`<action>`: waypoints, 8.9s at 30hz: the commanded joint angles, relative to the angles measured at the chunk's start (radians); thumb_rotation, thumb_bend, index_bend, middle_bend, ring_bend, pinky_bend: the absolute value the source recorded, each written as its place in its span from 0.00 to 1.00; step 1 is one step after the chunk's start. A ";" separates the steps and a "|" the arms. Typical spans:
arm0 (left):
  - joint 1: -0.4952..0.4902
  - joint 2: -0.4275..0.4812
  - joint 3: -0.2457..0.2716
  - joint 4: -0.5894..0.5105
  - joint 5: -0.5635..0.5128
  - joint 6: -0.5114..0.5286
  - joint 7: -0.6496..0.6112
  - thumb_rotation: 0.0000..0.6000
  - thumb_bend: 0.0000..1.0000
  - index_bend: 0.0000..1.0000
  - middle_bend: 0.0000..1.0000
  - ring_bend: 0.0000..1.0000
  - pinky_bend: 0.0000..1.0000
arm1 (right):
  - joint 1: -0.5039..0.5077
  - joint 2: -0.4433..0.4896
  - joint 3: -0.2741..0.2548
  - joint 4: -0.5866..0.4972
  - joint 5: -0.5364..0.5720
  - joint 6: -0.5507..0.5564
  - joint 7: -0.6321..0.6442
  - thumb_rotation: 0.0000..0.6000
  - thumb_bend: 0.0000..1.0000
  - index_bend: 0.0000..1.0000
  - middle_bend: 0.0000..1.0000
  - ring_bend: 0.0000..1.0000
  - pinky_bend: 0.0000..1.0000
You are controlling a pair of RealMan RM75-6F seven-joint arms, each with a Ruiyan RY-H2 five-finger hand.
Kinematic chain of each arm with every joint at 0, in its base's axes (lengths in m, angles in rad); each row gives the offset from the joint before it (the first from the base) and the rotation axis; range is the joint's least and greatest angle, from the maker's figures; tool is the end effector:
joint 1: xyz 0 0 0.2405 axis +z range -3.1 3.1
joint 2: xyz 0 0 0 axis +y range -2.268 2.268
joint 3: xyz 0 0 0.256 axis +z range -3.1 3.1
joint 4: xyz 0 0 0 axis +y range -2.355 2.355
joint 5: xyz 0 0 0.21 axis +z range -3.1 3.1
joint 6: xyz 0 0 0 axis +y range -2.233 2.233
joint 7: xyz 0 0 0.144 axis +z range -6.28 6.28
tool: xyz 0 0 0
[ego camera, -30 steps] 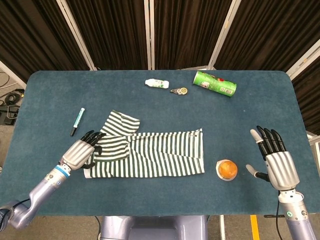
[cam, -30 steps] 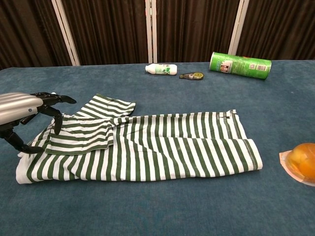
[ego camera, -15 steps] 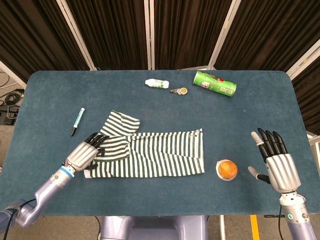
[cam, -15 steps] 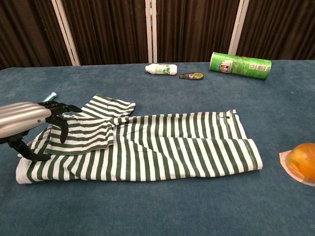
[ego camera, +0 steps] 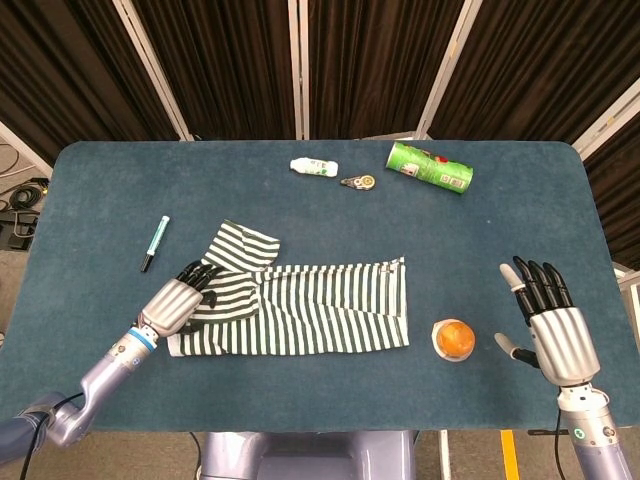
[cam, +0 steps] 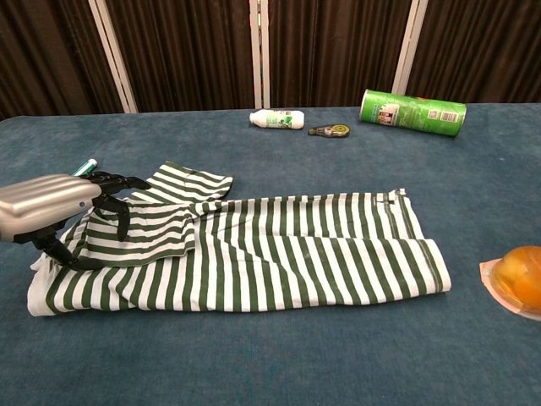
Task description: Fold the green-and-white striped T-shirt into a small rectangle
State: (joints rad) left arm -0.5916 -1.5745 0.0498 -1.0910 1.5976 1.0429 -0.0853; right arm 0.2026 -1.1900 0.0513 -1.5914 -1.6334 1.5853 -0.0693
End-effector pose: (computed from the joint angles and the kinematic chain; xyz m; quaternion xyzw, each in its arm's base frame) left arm -0.2552 0.3060 -0.0190 -0.8053 -0.3191 -0.3308 0.3744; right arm -0.2625 -0.2113 0.1450 0.6311 -0.2868 0.4709 0.5457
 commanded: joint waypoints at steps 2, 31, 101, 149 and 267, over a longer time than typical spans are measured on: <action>0.004 -0.015 0.010 0.027 0.005 0.002 -0.013 1.00 0.28 0.47 0.00 0.00 0.00 | -0.001 -0.001 0.002 0.002 -0.006 0.000 0.011 1.00 0.01 0.07 0.00 0.00 0.00; 0.008 -0.071 0.025 0.136 0.018 0.014 -0.053 1.00 0.38 0.47 0.00 0.00 0.00 | -0.007 -0.008 0.016 0.019 -0.025 -0.004 0.030 1.00 0.01 0.09 0.00 0.00 0.00; -0.170 -0.073 -0.284 0.010 -0.347 -0.192 0.039 1.00 0.58 0.88 0.00 0.00 0.00 | -0.014 -0.017 0.032 0.027 -0.028 -0.018 0.020 1.00 0.01 0.11 0.00 0.00 0.00; -0.353 -0.393 -0.419 0.680 -0.513 -0.417 -0.145 1.00 0.44 0.01 0.00 0.00 0.00 | 0.000 -0.034 0.053 0.071 0.043 -0.069 0.016 1.00 0.01 0.11 0.00 0.00 0.00; -0.485 -0.392 -0.387 0.720 -0.515 -0.656 0.102 1.00 0.45 0.80 0.00 0.00 0.00 | -0.008 -0.018 0.071 0.072 0.066 -0.053 0.045 1.00 0.01 0.11 0.00 0.00 0.00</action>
State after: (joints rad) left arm -1.0771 -1.9680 -0.3368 -0.3680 1.0845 0.3872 0.0144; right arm 0.1952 -1.2084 0.1224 -1.5194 -1.5673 1.5327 -0.0246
